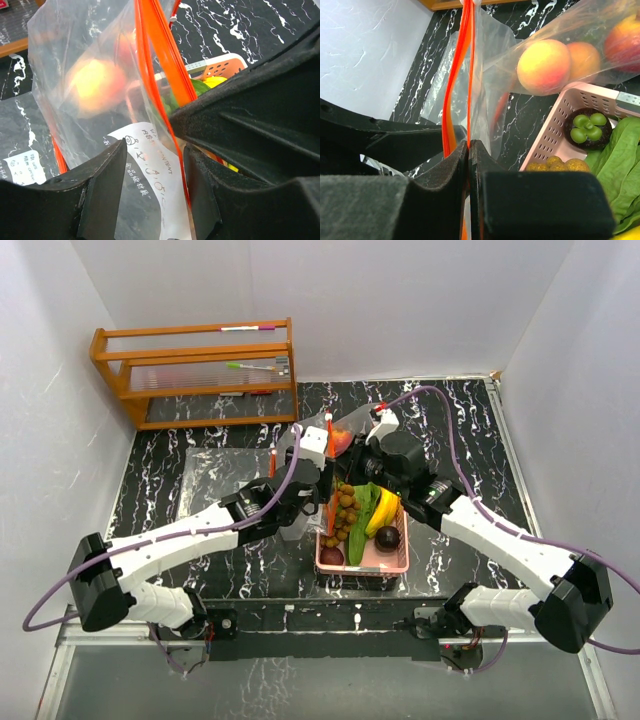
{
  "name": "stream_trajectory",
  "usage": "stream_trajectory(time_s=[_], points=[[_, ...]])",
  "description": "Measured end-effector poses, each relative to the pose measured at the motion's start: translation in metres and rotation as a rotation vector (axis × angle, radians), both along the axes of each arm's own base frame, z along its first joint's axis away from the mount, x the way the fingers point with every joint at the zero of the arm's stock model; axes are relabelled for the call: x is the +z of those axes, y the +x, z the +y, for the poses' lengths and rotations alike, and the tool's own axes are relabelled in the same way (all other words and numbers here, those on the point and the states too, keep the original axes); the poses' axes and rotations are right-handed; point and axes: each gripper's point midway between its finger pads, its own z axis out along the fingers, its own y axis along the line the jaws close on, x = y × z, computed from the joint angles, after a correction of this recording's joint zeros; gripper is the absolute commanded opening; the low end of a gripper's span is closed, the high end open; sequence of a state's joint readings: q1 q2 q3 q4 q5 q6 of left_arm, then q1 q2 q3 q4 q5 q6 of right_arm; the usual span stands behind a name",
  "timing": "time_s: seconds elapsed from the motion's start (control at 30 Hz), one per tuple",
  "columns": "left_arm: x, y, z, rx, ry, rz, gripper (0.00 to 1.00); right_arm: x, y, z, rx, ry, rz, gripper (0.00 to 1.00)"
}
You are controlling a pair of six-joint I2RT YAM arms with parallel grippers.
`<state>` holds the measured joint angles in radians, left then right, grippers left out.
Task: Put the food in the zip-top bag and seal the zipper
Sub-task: Open the zipper of the food storage bag.
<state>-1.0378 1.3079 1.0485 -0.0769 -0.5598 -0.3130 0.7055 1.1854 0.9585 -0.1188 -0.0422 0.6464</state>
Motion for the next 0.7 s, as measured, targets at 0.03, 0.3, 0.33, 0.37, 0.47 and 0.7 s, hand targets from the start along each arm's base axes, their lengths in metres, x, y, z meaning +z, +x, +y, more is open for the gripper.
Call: stream_trajectory(time_s=[0.03, 0.3, 0.33, 0.37, 0.47, 0.7], points=[[0.000, 0.001, 0.000, 0.003, 0.005, 0.001, 0.45, 0.001, 0.000, 0.001, -0.001, 0.000, -0.002, 0.08], [0.003, 0.007, 0.001, 0.024, 0.034, -0.021, 0.00, 0.009, -0.004, 0.005, 0.002, -0.001, -0.014, 0.08], [0.003, 0.008, 0.002, 0.024, 0.045, -0.025, 0.00, 0.009, -0.004, 0.005, 0.002, -0.003, -0.013, 0.08], [0.003, 0.008, 0.002, 0.022, 0.054, -0.030, 0.00, 0.008, -0.005, 0.004, -0.001, -0.006, -0.012, 0.08], [0.004, 0.010, 0.006, 0.028, 0.082, -0.045, 0.00, 0.010, -0.007, 0.000, -0.013, -0.011, -0.013, 0.08], [0.038, 0.010, 0.051, 0.110, 0.191, -0.149, 0.00, 0.009, -0.004, -0.009, -0.054, -0.031, -0.020, 0.08]])
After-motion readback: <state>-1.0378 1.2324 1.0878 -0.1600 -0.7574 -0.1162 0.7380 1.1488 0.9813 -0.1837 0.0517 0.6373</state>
